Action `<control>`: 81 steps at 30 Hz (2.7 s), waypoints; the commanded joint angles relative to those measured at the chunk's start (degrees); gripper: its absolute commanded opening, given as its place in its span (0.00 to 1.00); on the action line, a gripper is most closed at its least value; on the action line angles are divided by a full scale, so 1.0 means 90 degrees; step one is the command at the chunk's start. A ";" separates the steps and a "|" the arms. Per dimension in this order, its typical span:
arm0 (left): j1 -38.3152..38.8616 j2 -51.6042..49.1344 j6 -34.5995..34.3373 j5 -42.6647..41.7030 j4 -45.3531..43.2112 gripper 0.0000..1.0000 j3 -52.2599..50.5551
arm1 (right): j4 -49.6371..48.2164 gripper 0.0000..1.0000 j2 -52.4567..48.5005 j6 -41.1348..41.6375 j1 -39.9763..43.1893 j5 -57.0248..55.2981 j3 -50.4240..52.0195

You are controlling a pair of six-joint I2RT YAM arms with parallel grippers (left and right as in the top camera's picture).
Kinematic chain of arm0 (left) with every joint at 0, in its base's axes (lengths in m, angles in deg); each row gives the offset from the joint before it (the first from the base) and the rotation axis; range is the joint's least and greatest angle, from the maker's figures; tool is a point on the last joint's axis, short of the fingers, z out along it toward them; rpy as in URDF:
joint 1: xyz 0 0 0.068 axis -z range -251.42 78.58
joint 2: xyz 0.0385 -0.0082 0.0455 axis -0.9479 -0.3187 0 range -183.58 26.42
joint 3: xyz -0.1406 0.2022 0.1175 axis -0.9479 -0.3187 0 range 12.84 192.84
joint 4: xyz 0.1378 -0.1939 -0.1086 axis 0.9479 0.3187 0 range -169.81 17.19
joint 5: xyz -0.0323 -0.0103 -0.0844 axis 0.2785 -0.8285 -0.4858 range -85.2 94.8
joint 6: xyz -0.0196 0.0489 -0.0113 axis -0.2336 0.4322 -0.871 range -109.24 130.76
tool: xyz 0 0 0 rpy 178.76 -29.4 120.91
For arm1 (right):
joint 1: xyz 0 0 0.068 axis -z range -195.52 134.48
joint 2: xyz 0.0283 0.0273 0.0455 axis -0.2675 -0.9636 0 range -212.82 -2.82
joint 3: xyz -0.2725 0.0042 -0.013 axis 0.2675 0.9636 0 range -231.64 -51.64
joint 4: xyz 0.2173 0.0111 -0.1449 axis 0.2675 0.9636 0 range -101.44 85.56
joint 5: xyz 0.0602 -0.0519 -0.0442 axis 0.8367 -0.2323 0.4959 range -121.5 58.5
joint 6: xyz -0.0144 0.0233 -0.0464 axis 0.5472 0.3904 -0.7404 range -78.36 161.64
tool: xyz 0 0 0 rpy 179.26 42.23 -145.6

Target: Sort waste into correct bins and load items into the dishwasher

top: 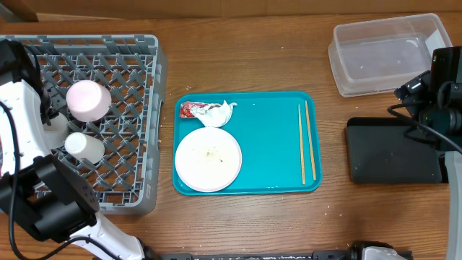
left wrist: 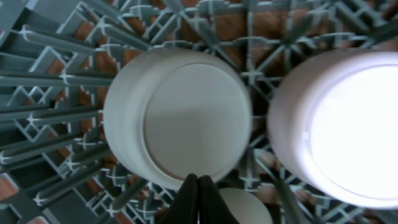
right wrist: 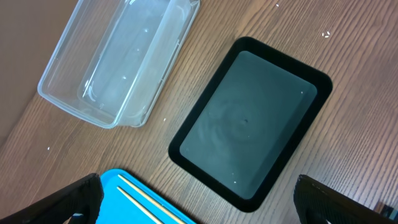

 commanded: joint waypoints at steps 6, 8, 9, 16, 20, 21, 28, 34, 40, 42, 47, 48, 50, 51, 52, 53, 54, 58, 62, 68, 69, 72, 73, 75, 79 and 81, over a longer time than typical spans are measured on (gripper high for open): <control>-0.0036 -0.0442 0.0017 0.0549 0.0095 0.04 0.0046 | -0.0019 1.00 0.0015 0.0024 0.0036 -0.0022 -0.0051; -0.0039 -0.0522 0.0017 0.0675 0.0129 0.04 0.0046 | -0.0017 1.00 0.0015 0.0024 0.0036 -0.0022 -0.0051; -0.0051 -0.0551 0.0015 0.0729 0.0141 0.04 0.0046 | -0.0019 1.00 0.0015 0.0024 0.0036 -0.0022 -0.0051; -0.0318 -0.0583 -0.0250 0.1212 0.0391 0.04 0.0046 | -0.0019 1.00 0.0017 0.0024 0.0036 -0.0022 -0.0051; -0.0639 -0.0583 -0.0568 0.1282 0.0653 0.04 0.0046 | -0.0017 1.00 0.0015 0.0024 0.0036 -0.0022 -0.0051; -0.0731 -0.0583 -0.0614 0.1260 0.0709 0.04 0.0046 | -0.0019 1.00 0.0015 0.0024 0.0036 -0.0022 -0.0051; -0.1008 -0.0345 -0.0724 0.0916 0.0780 0.04 0.0063 | -0.0017 1.00 0.0015 0.0024 0.0036 -0.0022 -0.0051; -0.0848 0.0012 -0.0721 -0.1010 0.0714 0.04 0.0571 | -0.0019 1.00 0.0015 0.0024 0.0036 -0.0022 -0.0051; -0.0277 0.0330 -0.0724 -0.3572 0.0622 0.04 0.1124 | -0.0019 1.00 0.0017 0.0024 0.0036 -0.0022 -0.0051; 0.0036 0.0444 -0.0697 -0.4301 0.0568 0.04 0.1195 | -0.0019 1.00 0.0015 0.0024 0.0036 -0.0022 -0.0051; 0.1071 0.0746 -0.0379 -0.4762 0.0478 0.04 0.1202 | -0.0019 1.00 0.0015 0.0024 0.0036 -0.0022 -0.0051; 0.1333 0.0784 -0.0260 -0.4758 0.0488 0.04 0.1202 | -0.0019 1.00 0.0015 0.0024 0.0036 -0.0022 -0.0051; 0.1887 0.0789 -0.0002 -0.4758 0.0495 0.04 0.1200 | -0.0019 1.00 0.0015 0.0024 0.0036 -0.0022 -0.0051; 0.2123 0.0772 0.0083 -0.4721 0.0495 0.04 0.1190 | -0.0019 1.00 0.0015 0.0024 0.0036 -0.0022 -0.0051; 0.2392 0.0765 0.0121 -0.4639 0.0495 0.04 0.1173 | -0.0019 1.00 0.0017 0.0024 0.0036 -0.0022 -0.0051; 0.2674 0.0743 0.0119 -0.4500 0.0493 0.04 0.1141 | -0.0019 1.00 0.0015 0.0024 0.0036 -0.0022 -0.0051; 0.2943 0.0729 0.0121 -0.4374 0.0493 0.09 0.1110 | -0.0019 1.00 0.0015 0.0024 0.0036 -0.0022 -0.0051; 0.4053 0.0610 0.0138 -0.4189 0.0432 1.00 0.0901 | -0.0019 1.00 0.0015 0.0024 0.0036 -0.0022 -0.0051; 0.4874 0.0415 0.0219 -0.4126 0.0495 0.86 0.0889 | -0.0019 1.00 0.0015 0.0024 0.0036 -0.0022 -0.0051; 0.5858 -0.0090 -0.0605 -0.1821 0.0508 0.41 0.0889 | -0.0019 1.00 0.0015 0.0024 0.0036 -0.0022 -0.0051; 0.5940 -0.0199 -0.0784 -0.1503 0.0522 0.41 0.0889 | -0.0019 1.00 0.0015 0.0024 0.0036 -0.0022 -0.0051; 0.6086 -0.0534 -0.1197 -0.1003 0.0549 0.27 0.0889 | -0.0019 1.00 0.0017 0.0024 0.0036 -0.0022 -0.0051; 0.6108 -0.0619 -0.1268 -0.0998 0.0549 0.26 0.0889 | -0.0019 1.00 0.0015 0.0024 0.0036 -0.0022 -0.0051; 0.6108 -0.0826 -0.1421 -0.0998 0.0546 0.22 0.0889 | -0.0019 1.00 0.0015 0.0024 0.0036 -0.0022 -0.0051; 0.6067 -0.1180 -0.1416 -0.0862 0.0568 0.21 0.0889 | -0.0019 1.00 0.0015 0.0024 0.0036 -0.0022 -0.0051; 0.6030 -0.1287 -0.1413 -0.0850 0.0641 0.21 0.0889 | -0.0019 1.00 0.0015 0.0024 0.0036 -0.0022 -0.0051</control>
